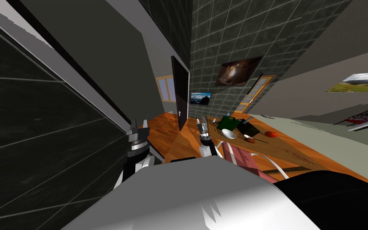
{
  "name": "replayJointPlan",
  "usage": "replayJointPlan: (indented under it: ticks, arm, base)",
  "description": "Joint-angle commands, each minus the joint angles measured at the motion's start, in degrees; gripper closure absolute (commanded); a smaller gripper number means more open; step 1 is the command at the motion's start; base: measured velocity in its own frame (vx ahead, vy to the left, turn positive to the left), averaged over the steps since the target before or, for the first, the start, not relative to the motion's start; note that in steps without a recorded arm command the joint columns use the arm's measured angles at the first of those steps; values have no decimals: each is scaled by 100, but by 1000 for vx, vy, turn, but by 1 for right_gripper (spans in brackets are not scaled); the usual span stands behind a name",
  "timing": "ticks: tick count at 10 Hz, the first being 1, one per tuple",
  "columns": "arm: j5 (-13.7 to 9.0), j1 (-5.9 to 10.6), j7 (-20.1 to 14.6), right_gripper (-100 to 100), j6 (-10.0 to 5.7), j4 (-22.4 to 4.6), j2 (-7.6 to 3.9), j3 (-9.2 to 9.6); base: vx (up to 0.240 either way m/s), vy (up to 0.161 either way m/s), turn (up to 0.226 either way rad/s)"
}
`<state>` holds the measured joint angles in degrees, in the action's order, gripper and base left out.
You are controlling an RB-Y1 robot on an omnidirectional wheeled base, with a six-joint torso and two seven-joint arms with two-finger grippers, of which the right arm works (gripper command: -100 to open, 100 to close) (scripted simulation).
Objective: Push the door open
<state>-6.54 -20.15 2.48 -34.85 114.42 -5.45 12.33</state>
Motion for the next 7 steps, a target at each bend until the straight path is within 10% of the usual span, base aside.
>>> replayJointPlan:
  ticks: [1, 7]
  arm:
    - [8, 63, -20, -100, -82, -198, -25, 136]
    - [12, 356, -128, -100, -183, -824, -156, 714]
  base:
    - [173, -48, -7]
    - [146, -36, -10]
